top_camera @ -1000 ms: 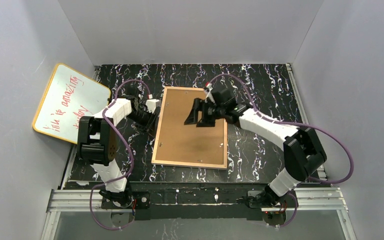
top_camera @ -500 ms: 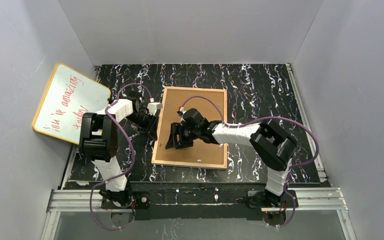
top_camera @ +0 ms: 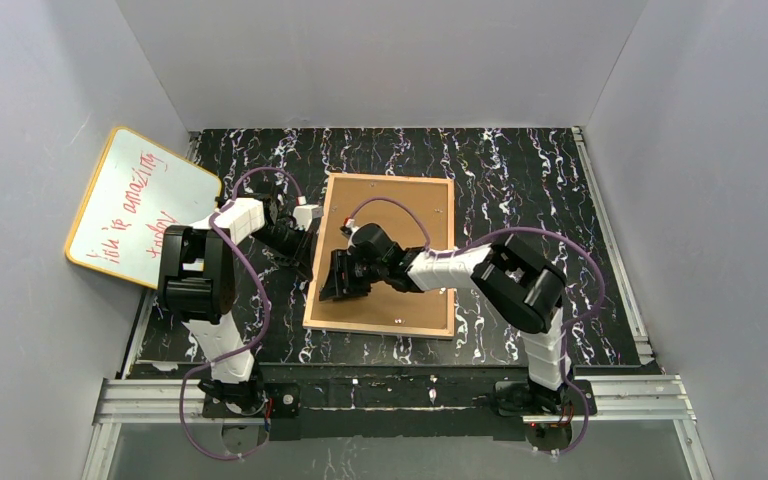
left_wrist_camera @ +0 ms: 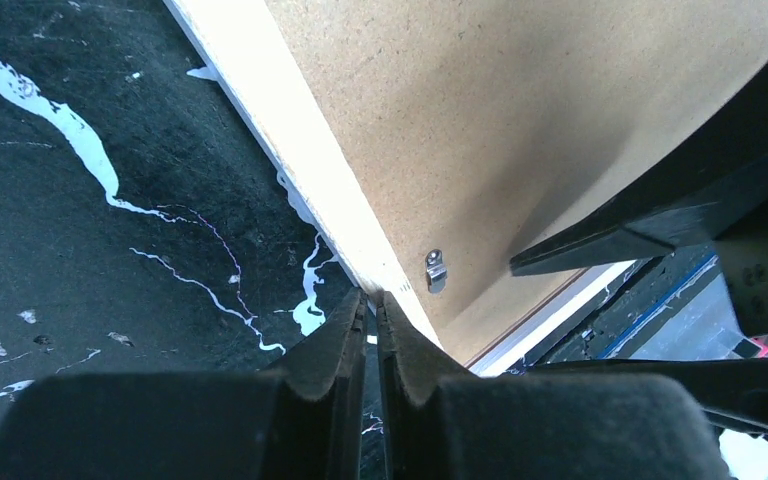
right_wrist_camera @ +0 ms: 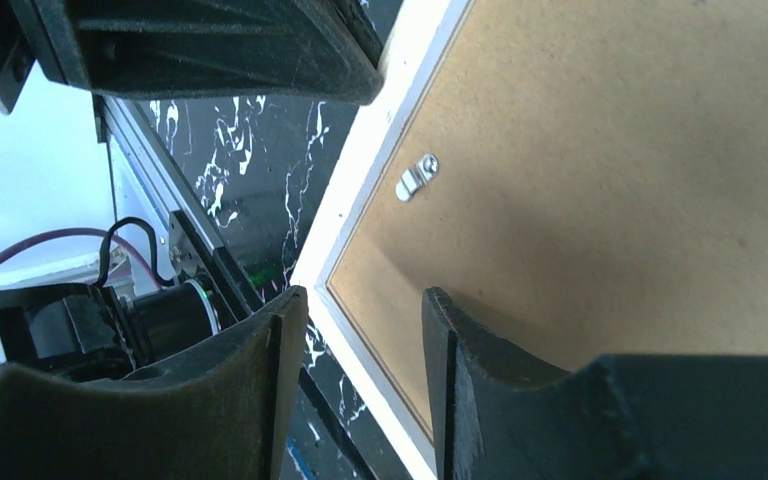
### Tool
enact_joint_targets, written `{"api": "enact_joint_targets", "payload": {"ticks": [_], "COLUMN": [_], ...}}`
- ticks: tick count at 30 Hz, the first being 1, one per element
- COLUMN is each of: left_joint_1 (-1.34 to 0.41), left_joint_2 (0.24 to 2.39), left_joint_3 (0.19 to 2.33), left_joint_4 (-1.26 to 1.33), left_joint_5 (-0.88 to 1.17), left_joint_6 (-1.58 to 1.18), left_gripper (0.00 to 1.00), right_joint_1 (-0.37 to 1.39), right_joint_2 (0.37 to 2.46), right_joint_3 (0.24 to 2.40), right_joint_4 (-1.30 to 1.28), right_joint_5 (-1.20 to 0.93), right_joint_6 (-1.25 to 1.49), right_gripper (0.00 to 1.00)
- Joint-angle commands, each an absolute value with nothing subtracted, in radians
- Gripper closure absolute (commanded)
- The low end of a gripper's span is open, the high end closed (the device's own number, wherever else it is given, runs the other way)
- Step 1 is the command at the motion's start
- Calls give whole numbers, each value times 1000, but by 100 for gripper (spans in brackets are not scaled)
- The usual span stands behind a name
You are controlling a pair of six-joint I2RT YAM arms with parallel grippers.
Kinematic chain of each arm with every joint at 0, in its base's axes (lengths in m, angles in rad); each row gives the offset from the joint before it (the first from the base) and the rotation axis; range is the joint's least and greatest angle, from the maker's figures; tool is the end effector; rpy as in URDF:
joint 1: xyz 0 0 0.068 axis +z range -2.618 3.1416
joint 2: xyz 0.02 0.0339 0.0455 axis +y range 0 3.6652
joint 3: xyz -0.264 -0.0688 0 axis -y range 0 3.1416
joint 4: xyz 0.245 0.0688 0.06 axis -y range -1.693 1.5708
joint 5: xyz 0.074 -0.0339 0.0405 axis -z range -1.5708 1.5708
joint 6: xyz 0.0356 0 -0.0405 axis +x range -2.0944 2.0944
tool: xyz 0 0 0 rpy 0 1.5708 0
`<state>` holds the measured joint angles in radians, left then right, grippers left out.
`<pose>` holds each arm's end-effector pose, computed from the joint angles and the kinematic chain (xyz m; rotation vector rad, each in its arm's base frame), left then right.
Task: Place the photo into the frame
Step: Install the photo frame at the center of the board.
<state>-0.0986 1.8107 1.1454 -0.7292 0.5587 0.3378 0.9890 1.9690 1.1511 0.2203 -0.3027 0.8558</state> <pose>0.3273 -0.0513 0.1633 0.6762 2.7213 -0.7688 0.2235 0.3592 0.1583 -0.3645 2.4600 1.2735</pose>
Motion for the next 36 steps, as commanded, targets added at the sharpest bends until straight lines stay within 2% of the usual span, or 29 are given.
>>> {"api": "enact_joint_targets", "payload": {"ticks": [1, 14, 36], "left_joint_1": [-101, -101, -101], "left_joint_2": [1831, 1818, 1815], "left_joint_3": [1140, 1114, 1103], "left_joint_4": [-747, -747, -766], "left_joint_5": [524, 522, 527], "left_joint_6": [351, 359, 383], "left_gripper": [95, 98, 100], "right_joint_1": [998, 999, 994], "right_joint_2": [2010, 2072, 2103], "right_joint_3": [1205, 1223, 1268], "right_joint_4": [310, 345, 329], "right_joint_5": [-320, -277, -152], "right_joint_6": [867, 864, 836], "right_gripper": [48, 58, 64]}}
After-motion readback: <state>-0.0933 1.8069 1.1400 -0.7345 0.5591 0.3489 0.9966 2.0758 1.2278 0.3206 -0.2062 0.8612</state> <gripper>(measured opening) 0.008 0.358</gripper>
